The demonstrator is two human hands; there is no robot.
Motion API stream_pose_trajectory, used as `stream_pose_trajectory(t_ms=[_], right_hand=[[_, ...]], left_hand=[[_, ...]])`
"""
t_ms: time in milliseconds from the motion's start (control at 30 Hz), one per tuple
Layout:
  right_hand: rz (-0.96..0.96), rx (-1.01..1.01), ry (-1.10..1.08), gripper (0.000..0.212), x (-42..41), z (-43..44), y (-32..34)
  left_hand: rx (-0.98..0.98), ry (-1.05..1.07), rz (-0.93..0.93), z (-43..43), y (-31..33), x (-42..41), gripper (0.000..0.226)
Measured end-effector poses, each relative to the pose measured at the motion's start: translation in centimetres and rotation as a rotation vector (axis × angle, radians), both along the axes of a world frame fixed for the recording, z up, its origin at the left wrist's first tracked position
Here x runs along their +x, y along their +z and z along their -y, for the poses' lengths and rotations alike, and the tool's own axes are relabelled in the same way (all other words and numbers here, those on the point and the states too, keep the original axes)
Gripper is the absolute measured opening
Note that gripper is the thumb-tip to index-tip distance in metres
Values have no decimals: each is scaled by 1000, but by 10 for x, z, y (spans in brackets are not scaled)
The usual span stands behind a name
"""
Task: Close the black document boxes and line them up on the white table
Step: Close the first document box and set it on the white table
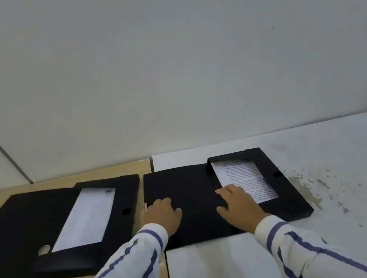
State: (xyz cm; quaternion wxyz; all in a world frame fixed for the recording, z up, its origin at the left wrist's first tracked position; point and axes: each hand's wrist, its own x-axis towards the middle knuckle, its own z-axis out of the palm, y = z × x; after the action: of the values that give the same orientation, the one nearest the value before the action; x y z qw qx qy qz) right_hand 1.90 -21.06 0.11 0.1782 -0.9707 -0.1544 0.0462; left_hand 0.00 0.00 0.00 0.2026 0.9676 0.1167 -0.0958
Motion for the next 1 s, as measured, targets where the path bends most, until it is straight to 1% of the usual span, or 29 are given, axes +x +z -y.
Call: stream_pose_trajectory(t_ms=[200,333,400,500,567,700,800,867,1000], right_hand=[[-116,-70,-29,47,20,39,-53],[-108,-103,-20,44,24,53,-79],[-101,-62,-16,42,23,53,-88],[-98,19,-38,39,22,53,-97],[-84,46,-54,38,21,53,-102],[-72,67,-69,36,21,53,-107],[-54,82,-78,35,22,53,-110],[-51,91,-91,33,21,52,-110],[-56,134,-117,33,18,51,-106]], left_hand=[[-95,262,-199,3,-39,12,51],[-168,483,-213,-4,-63,15,54],[-159,539,-212,-7,-70,15,56],[-114,564,-210,-13,-78,21,59],[-112,588,-210,-19,-80,26,56],[-177,613,-174,-32,-68,29,37],[-231,562,-87,-43,-44,32,22],[-305,534,-15,-48,-23,36,19],[-618,430,109,-28,27,44,15]])
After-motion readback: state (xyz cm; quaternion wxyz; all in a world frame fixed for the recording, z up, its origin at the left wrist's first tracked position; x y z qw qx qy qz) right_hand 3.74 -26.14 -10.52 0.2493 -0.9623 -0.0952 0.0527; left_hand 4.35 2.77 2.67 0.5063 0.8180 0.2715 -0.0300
